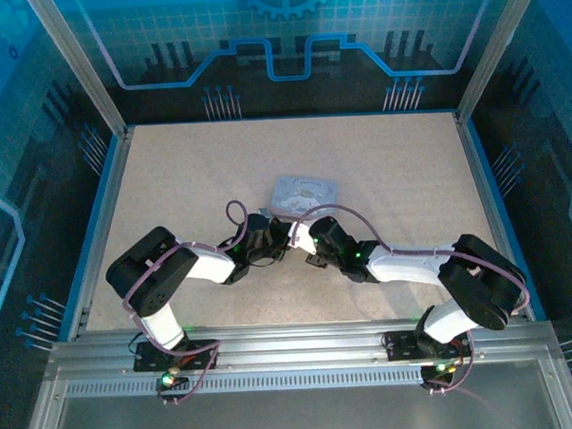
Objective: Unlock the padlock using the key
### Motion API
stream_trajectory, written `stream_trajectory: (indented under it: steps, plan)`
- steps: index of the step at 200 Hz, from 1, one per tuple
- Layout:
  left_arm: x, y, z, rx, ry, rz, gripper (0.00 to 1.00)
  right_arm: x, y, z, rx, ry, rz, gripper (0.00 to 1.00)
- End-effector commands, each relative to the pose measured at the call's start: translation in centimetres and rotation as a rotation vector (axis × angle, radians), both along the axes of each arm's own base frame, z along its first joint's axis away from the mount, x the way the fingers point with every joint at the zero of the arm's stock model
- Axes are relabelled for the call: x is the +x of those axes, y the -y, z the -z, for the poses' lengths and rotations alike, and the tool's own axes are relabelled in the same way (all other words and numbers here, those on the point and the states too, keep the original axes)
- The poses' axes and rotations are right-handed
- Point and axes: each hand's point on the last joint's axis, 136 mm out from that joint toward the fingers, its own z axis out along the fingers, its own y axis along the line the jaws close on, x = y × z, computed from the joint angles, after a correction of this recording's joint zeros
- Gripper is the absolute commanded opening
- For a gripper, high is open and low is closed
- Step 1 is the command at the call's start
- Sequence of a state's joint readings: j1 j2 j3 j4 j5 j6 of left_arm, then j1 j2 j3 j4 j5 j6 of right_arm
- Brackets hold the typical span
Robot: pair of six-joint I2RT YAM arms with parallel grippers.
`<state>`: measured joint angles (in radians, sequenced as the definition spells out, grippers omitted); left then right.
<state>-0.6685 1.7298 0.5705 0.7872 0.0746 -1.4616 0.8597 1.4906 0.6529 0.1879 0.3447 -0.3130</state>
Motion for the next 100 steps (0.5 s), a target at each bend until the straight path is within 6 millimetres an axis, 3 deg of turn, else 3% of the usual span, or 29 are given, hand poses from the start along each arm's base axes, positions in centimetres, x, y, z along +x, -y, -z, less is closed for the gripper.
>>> stream_trajectory:
  steps: [1,67,100]
  plan:
    - [-0.6,1.0,-1.1,-0.043,0.026,0.049,0.00,1.1,-2.0,-2.0,0.203,-0.020,0.046,0.00]
    - [-0.8,0.8,-0.8,-0.033,0.021,0.048,0.00,0.9,-1.8,-0.6,0.242,-0.074,0.069,0.00]
    - [-0.8,0.6,-0.6,-0.011,0.030,0.053,0.16,0.7,-1.5,-0.2,0.284,-0.119,0.096,0.00]
